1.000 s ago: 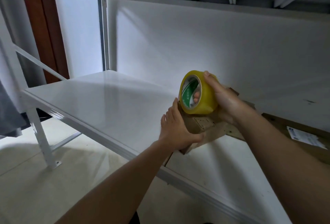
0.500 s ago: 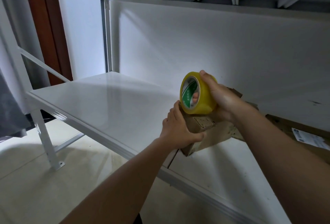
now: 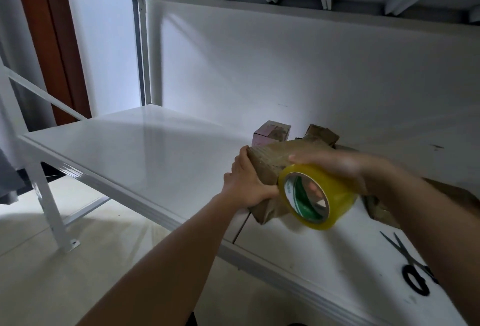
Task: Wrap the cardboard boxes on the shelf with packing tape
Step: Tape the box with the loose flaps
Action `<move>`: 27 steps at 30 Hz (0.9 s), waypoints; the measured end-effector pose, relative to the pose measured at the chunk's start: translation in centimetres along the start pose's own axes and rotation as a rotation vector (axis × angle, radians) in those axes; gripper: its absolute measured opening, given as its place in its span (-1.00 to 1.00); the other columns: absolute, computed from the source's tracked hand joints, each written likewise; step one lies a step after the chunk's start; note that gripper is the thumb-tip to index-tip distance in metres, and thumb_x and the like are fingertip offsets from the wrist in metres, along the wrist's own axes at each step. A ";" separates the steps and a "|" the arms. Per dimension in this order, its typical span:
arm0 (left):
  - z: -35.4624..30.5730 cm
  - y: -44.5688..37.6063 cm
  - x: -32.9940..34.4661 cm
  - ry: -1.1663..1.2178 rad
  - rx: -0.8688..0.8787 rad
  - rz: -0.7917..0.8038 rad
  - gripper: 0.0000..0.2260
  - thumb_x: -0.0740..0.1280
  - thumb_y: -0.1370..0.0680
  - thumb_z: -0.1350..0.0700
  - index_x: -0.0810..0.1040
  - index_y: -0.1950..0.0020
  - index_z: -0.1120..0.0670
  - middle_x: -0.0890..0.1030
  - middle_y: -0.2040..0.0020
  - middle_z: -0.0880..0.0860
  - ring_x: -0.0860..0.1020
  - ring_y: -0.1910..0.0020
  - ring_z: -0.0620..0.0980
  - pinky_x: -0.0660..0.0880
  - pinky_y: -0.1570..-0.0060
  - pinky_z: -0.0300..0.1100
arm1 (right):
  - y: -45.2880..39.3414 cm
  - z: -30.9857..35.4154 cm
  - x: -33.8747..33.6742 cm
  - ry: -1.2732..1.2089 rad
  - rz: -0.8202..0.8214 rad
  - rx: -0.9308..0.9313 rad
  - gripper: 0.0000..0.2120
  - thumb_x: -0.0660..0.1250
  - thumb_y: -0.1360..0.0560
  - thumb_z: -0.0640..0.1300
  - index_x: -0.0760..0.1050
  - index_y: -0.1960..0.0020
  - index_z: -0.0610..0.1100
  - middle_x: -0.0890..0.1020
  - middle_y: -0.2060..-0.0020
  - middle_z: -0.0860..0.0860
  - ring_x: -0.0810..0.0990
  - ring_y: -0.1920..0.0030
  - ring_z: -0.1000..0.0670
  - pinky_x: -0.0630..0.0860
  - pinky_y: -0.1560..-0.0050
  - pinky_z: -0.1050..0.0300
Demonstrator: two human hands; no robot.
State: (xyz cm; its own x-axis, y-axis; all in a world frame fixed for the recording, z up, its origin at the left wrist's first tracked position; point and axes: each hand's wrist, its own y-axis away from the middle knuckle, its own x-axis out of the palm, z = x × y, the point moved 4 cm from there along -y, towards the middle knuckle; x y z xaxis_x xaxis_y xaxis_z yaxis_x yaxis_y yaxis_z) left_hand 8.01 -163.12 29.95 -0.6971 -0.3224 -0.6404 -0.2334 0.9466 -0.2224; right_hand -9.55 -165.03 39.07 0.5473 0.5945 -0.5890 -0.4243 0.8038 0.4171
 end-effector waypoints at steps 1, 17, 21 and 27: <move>0.1 0.0 0.0 0.004 -0.006 0.007 0.14 0.46 -0.11 -0.39 -0.14 -0.47 -0.13 0.23 -0.42 0.03 0.32 -0.34 0.12 0.26 -0.36 0.11 | -0.1 -0.5 0.1 -0.027 0.016 -0.005 -0.39 0.34 -0.29 0.35 0.61 0.01 -0.18 0.70 0.24 -0.15 0.67 0.26 -0.10 0.62 0.14 0.02; -4.0 -3.0 -6.5 -0.033 -0.060 0.040 -0.40 0.15 -0.57 -0.20 0.31 -0.45 0.18 0.37 -0.44 0.15 0.38 -0.36 0.12 0.33 -0.16 -0.09 | 1.2 -4.0 2.8 -0.197 0.032 -0.149 -0.34 0.33 -0.15 0.31 0.56 -0.07 -0.12 0.69 0.10 -0.18 0.68 0.10 -0.16 0.65 0.17 0.08; -7.9 -3.5 -2.1 -0.389 0.006 0.312 -0.30 0.12 -0.50 -0.36 0.26 -0.50 0.04 0.31 -0.47 0.16 0.31 -0.40 0.17 0.30 -0.30 0.04 | 1.5 -4.1 2.9 -0.210 0.037 -0.172 -0.41 0.30 -0.16 0.31 0.54 -0.06 -0.03 0.69 0.07 -0.10 0.67 0.03 -0.13 0.64 0.08 0.08; -6.8 -3.4 -1.2 -0.587 -0.090 0.348 -0.04 0.07 -0.37 -0.54 -0.09 -0.58 0.01 -0.01 -0.57 0.15 -0.04 -0.52 0.23 0.00 -0.41 0.30 | 0.7 -3.7 3.4 -0.296 -0.047 -0.322 -0.37 0.33 -0.22 0.32 0.57 -0.08 -0.12 0.70 0.13 -0.15 0.69 0.11 -0.15 0.62 0.03 0.01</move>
State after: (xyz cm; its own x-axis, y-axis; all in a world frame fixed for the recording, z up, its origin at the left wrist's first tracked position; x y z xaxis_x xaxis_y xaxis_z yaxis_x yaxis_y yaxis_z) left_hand 5.06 -165.95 36.51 -0.2650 0.0746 -0.9614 -0.1359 0.9842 0.1138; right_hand -10.64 -162.58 34.79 0.7345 0.5757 -0.3594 -0.5715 0.8102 0.1298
